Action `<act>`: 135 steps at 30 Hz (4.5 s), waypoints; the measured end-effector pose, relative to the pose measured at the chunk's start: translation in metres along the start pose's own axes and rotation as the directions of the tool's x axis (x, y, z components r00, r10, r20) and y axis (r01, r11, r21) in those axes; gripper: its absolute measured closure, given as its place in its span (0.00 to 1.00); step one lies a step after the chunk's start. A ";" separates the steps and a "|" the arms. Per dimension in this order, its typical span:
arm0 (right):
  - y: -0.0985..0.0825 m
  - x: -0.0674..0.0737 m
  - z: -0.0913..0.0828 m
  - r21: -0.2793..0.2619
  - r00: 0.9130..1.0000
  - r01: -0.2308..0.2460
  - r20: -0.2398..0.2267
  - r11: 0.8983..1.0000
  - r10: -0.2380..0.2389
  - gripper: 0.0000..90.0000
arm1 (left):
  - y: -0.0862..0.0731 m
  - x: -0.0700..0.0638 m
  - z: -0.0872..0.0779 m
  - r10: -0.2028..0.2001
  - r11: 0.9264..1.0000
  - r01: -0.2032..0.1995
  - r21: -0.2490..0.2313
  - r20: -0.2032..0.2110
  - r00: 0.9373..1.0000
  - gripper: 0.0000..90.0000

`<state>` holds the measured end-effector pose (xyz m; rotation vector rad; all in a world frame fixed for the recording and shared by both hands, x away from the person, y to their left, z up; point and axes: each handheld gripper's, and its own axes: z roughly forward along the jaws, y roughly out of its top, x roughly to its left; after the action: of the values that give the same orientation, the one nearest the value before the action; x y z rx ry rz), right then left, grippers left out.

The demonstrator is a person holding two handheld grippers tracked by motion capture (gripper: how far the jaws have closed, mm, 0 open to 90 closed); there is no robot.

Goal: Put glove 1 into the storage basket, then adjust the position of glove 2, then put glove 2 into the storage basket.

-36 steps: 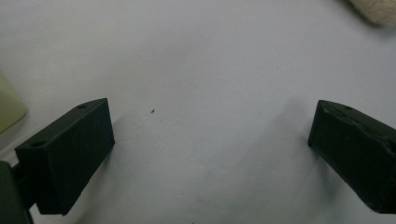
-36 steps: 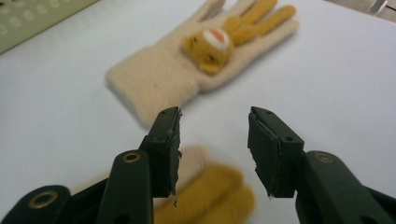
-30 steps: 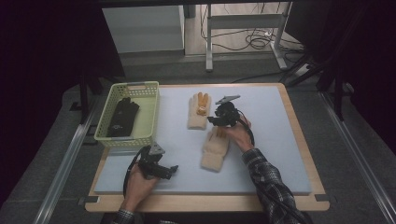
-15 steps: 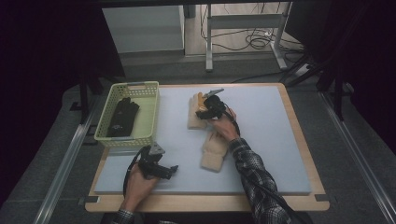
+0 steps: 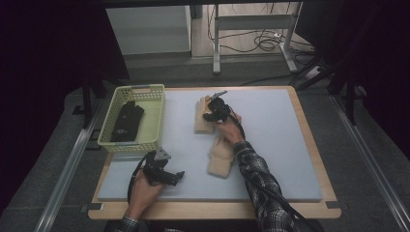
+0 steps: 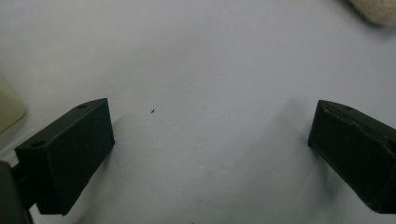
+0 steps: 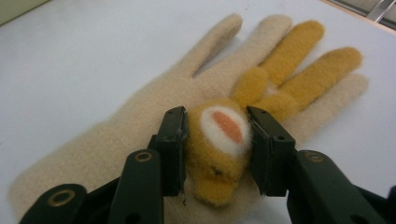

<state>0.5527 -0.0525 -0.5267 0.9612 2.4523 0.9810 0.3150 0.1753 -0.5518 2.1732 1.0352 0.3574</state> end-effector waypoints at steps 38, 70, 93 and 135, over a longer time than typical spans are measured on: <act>-0.040 0.050 -0.162 -0.113 0.989 -0.057 -0.142 0.992 0.041 0.67 | 0.000 0.000 0.000 0.003 1.000 -0.003 0.001 -0.002 1.000 0.01; -0.110 0.053 -0.172 -0.090 0.998 -0.062 -0.037 0.994 0.059 0.46 | 0.000 0.000 0.000 0.003 1.000 -0.003 0.000 -0.004 1.000 0.01; -0.165 0.055 -0.180 -0.056 0.988 -0.017 -0.156 0.998 0.008 0.98 | 0.000 0.000 0.000 0.001 1.000 -0.001 -0.001 -0.004 1.000 0.01; -0.123 0.109 -0.116 -0.061 0.967 0.087 -0.236 0.994 -0.099 0.98 | 0.000 0.000 0.000 0.001 1.000 -0.001 -0.001 -0.004 1.000 0.01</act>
<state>0.3572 -0.0988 -0.5366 0.7410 2.6260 1.1796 0.3149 0.1750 -0.5519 2.1729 1.0358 0.3622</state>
